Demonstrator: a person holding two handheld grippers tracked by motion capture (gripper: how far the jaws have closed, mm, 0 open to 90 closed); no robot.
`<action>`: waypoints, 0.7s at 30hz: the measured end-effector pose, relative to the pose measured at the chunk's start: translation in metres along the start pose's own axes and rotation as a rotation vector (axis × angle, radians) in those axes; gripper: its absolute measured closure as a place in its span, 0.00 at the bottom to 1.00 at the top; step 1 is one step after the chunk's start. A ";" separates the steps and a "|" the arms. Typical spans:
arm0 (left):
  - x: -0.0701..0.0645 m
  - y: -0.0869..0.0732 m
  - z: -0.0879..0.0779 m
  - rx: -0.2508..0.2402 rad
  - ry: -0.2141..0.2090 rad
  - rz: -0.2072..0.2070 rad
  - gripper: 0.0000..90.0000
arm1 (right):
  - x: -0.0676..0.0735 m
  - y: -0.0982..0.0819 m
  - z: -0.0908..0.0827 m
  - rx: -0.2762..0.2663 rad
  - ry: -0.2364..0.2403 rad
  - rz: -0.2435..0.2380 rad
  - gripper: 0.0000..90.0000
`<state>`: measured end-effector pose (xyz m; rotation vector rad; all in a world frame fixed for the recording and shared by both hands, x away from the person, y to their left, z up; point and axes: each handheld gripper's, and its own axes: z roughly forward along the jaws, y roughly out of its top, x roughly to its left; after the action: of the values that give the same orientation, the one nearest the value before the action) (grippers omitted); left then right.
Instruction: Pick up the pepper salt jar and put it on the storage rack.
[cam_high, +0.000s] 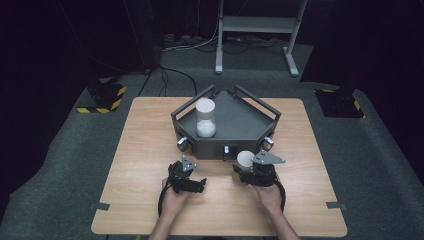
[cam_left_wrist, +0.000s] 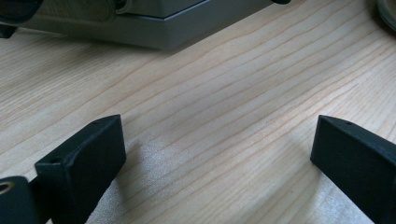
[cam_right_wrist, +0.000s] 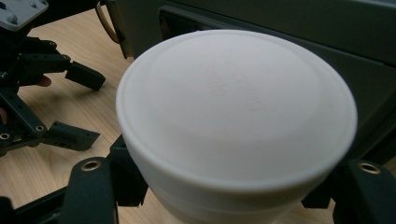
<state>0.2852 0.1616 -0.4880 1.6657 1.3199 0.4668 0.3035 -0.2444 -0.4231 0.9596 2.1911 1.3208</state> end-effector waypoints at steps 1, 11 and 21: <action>0.000 0.000 0.000 0.000 0.000 0.000 0.04 | 0.000 0.000 0.000 0.000 0.000 -0.002 0.38; 0.000 0.000 0.000 0.000 0.000 0.000 0.04 | 0.000 0.002 -0.001 0.004 -0.001 -0.015 0.38; 0.001 0.000 0.000 0.002 -0.002 0.000 0.04 | -0.002 0.003 -0.002 0.009 0.001 -0.013 0.38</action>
<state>0.2855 0.1624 -0.4877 1.6676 1.3186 0.4639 0.3045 -0.2457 -0.4191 0.9461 2.2024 1.3071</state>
